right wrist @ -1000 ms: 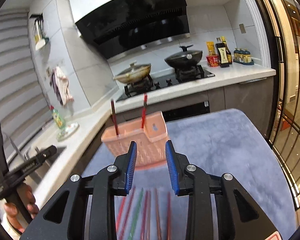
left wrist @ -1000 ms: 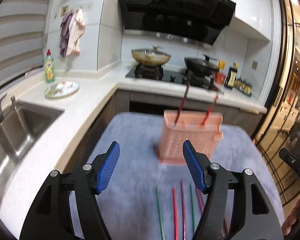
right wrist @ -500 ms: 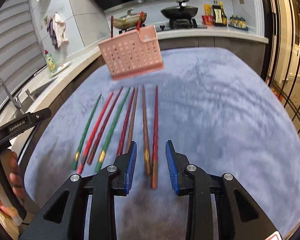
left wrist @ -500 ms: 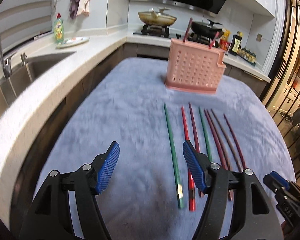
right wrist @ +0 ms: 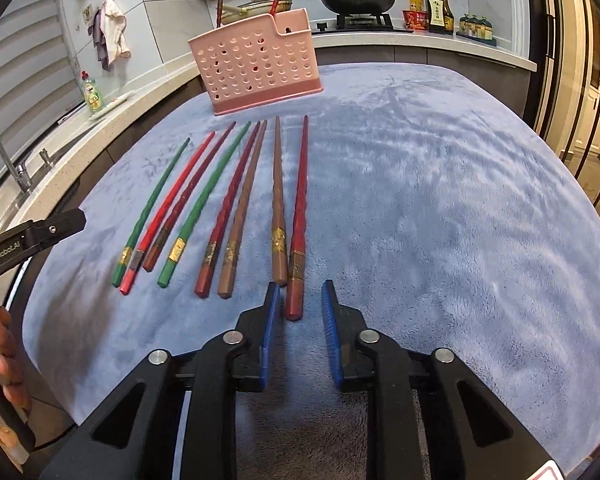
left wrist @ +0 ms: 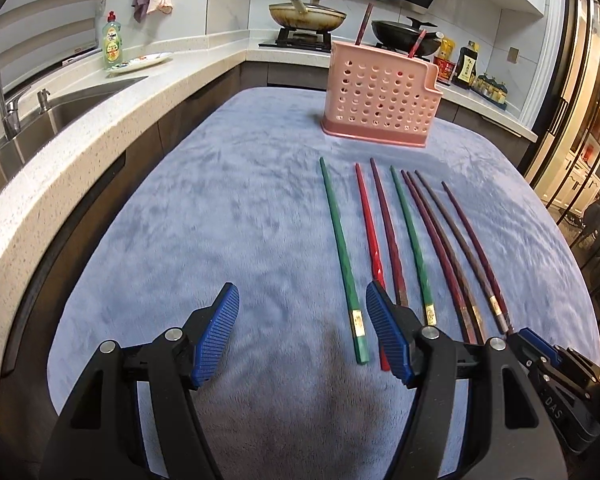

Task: Organize utensils
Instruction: 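Return to the row and grasp a dark red chopstick with the right tool, then grasp a green chopstick with the left tool while the right tool holds its chopstick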

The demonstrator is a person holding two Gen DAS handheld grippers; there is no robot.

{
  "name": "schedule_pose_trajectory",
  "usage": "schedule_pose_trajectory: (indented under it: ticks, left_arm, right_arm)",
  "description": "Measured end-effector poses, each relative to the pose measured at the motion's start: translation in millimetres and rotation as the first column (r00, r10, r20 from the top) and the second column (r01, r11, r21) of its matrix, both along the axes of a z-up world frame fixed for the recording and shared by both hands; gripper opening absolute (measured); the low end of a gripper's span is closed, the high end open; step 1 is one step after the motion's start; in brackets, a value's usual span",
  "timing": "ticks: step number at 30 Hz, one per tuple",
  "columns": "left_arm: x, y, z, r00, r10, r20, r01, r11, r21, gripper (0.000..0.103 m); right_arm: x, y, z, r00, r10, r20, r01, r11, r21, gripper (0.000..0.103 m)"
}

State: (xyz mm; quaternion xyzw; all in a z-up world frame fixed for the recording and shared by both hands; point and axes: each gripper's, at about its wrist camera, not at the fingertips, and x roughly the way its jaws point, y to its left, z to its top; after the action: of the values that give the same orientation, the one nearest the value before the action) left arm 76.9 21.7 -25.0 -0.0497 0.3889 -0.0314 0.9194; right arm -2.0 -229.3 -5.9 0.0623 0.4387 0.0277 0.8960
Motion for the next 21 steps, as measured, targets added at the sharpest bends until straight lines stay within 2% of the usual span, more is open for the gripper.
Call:
schedule_pose_trajectory:
  ticks: [6,11,21]
  left_arm:
    - [-0.7,-1.4,-5.8,1.000,-0.004,-0.014,0.003,1.000,-0.009,0.063]
    - [0.7,-5.5,-10.6,0.999,-0.013,-0.029,0.013,1.000,-0.012,0.063]
    - [8.6,-22.6,-31.4,0.996,-0.039,-0.074,0.039,0.999,0.010,0.062]
  right_arm:
    - [0.7,-7.0,-1.4,1.000,-0.018,0.007,0.018,1.000,0.002,0.007]
    - [1.7,-17.0,-0.1,0.999,-0.053,0.008,0.053,0.998,0.028,0.007]
    - [2.8,-18.8,-1.4,0.999,-0.050,0.006,0.050,0.998,0.043,0.007]
